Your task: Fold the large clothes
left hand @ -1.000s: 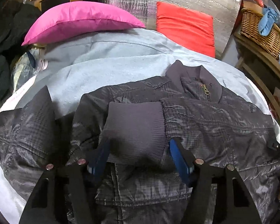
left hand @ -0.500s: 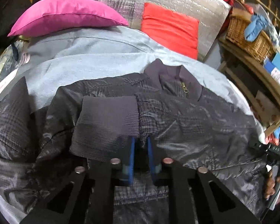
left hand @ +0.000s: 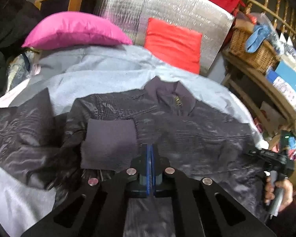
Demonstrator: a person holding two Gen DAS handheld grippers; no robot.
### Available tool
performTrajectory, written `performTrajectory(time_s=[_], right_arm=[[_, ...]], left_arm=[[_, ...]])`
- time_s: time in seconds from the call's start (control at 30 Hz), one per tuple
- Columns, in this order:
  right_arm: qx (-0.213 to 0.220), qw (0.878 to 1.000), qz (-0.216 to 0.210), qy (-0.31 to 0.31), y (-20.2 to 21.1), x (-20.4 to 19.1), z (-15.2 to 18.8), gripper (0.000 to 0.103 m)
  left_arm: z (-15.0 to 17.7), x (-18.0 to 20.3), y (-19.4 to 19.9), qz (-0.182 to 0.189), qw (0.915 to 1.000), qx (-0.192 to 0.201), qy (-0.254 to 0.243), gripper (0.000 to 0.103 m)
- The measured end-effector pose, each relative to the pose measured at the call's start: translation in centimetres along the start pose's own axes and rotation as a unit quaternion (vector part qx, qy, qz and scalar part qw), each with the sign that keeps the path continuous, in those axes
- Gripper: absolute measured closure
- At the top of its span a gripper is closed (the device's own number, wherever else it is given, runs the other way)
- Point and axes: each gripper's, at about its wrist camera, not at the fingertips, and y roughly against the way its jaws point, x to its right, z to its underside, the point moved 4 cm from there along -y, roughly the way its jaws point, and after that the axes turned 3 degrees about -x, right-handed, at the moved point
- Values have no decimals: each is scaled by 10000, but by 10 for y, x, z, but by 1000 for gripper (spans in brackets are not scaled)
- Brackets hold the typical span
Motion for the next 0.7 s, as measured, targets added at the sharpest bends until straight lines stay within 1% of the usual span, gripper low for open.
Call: performTrajectory(time_s=[0.07, 0.1, 0.13, 0.2, 0.23, 0.27, 0.3, 0.33, 0.37, 0.4, 0.43, 0.47, 0.5, 0.53, 0.57, 0.6, 0.63, 0.67, 0.7], right_arm=[[57, 9999, 71, 43, 1, -1, 1, 50], [79, 9999, 108, 63, 2, -2, 2, 50], [105, 9998, 160, 91, 3, -3, 3, 50], [148, 9995, 241, 138, 4, -5, 5, 48], [154, 9994, 270, 158, 5, -5, 6, 43], [139, 9992, 346, 166, 8, -5, 7, 36], [121, 9991, 380, 143, 10, -5, 8, 34], [103, 9994, 312, 58, 16, -2, 8, 34], [108, 9997, 213, -84, 22, 1, 8, 34], [145, 9995, 129, -243, 30, 6, 8, 33], [260, 9985, 27, -475, 42, 13, 6, 30], [385, 9974, -23, -609, 51, 18, 6, 27], [677, 9945, -51, -793, 70, 27, 4, 26], [845, 9927, -39, -855, 79, 31, 3, 24], [1108, 9899, -39, -889, 94, 35, 3, 23], [1270, 9883, -82, -845, 103, 35, 2, 23], [1368, 9877, -136, -746, 109, 33, 2, 23], [1422, 9878, -194, -597, 113, 29, 2, 23], [1453, 9881, -249, -430, 114, 23, 2, 23]], left_arm=[[3, 3, 18, 84, 9998, 159, -4, 101], [4, 3, 23, 49, 9997, 219, -32, 101], [6, 2, 28, -57, 9996, 269, -62, 101], [9, -7, 31, -429, 9987, 270, -74, 101], [9, -14, 33, -588, 9979, 261, -46, 99], [10, -26, 37, -742, 9969, 234, 58, 91], [10, -37, 41, -818, 9962, 231, 176, 71], [10, -51, 48, -918, 9948, 263, 349, 57], [9, -68, 56, -1082, 9918, 350, 584, 32], [8, -88, 69, -1307, 9865, 534, 825, 22], [7, -105, 80, -1504, 9810, 716, 994, 22], [6, -130, 95, -1789, 9721, 913, 1215, 21], [6, -149, 103, -1984, 9653, 1001, 1374, 20], [8, -169, 111, -2170, 9572, 1069, 1587, 16], [11, -191, 117, -2264, 9501, 1098, 1845, 15], [15, -214, 120, -2248, 9434, 1093, 2180, 15], [19, -233, 121, -2195, 9374, 1081, 2478, 15], [23, -255, 118, -2138, 9295, 1044, 2817, 15], [26, -268, 114, -2072, 9257, 992, 3005, 15]])
